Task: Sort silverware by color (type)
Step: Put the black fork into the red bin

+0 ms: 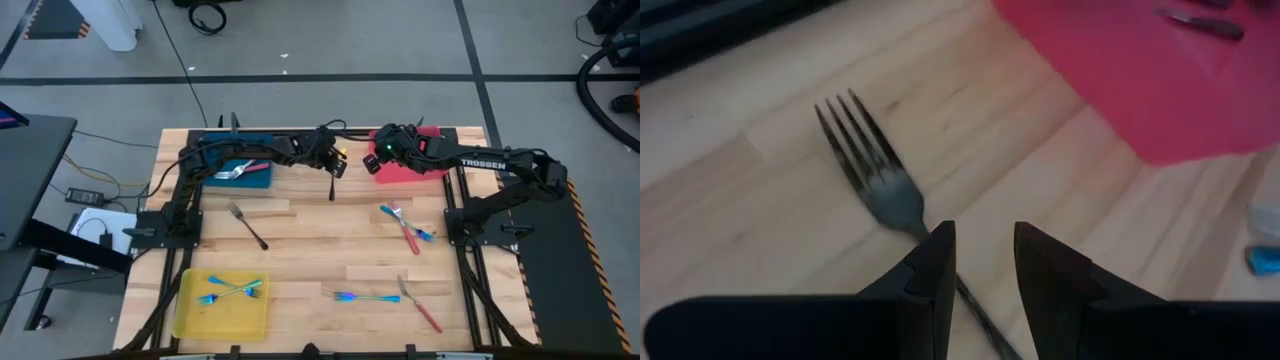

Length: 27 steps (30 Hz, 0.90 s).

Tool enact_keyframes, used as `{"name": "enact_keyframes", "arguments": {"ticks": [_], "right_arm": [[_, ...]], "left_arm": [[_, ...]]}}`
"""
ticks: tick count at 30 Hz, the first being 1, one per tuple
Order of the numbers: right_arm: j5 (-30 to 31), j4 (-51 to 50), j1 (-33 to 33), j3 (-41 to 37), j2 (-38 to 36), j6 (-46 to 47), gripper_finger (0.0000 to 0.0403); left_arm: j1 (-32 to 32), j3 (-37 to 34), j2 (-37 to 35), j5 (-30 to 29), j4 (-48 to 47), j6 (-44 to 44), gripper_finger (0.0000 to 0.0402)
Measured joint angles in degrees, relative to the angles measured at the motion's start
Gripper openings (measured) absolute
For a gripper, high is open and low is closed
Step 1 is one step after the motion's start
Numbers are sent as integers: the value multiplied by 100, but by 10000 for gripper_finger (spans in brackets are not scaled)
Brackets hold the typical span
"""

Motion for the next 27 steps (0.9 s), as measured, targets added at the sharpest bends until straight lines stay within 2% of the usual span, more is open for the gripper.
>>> {"name": "enact_keyframes", "arguments": {"ticks": [5,10,15,18,23,27], "right_arm": [[-26,11,0,0,0,-2,86],[-39,15,0,0,0,-7,86],[-42,6,0,0,0,-19,86],[-42,-116,0,0,0,-55,86],[-44,-250,0,0,0,-63,86],[-174,-364,0,0,0,3,86]], "left_arm": [[-7,0,0,58,-537,-41,105],[0,0,0,800,-654,-193,105],[-10,353,-2,1023,-1080,109,105],[-8,796,-41,1027,-2007,604,105],[6,1602,-81,934,-2908,1239,105],[38,2038,-76,922,-4136,1671,105]]}}
